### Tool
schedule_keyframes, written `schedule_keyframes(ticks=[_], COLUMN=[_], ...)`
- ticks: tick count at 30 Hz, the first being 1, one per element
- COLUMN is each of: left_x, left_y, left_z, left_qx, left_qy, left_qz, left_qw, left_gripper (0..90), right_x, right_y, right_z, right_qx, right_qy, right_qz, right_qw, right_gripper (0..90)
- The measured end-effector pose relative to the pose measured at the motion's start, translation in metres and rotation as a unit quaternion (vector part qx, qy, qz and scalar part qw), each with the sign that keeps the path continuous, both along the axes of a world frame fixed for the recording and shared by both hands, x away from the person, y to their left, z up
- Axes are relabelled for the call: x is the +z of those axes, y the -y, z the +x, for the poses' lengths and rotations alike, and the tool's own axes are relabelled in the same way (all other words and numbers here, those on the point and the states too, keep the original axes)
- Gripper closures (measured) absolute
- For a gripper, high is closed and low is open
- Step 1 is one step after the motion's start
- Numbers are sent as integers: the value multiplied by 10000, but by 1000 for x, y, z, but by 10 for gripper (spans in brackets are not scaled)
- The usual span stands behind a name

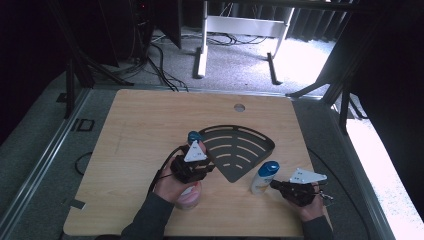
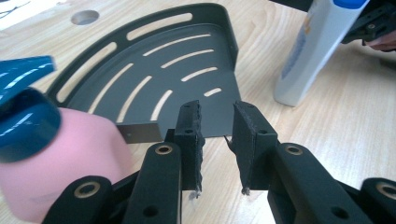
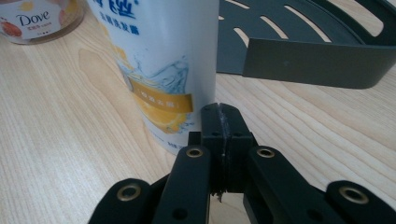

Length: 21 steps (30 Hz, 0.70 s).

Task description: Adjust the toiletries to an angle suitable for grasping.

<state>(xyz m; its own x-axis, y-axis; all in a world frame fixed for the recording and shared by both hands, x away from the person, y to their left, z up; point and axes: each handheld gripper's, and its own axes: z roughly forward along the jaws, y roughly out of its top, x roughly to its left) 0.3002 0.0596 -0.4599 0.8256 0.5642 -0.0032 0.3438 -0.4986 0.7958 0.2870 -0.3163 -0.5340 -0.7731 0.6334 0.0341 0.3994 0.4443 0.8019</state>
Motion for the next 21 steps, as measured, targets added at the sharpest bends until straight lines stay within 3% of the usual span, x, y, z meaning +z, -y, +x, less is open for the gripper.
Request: schedule_keyframes(ticks=[10,21], left_x=[6,6], left_y=[7,15], left_z=[-7,-12], left_qx=[-258,-452], left_qy=[4,-16], left_qz=[-128,-87], left_qw=[9996,9989], left_gripper=[717,716], right_x=[1,2], right_y=[-6,-22], right_z=[-1,-4], right_qx=[86,386], right_qy=[29,24], right_qz=[117,141], right_qw=[9999,9992], right_gripper=[897,897])
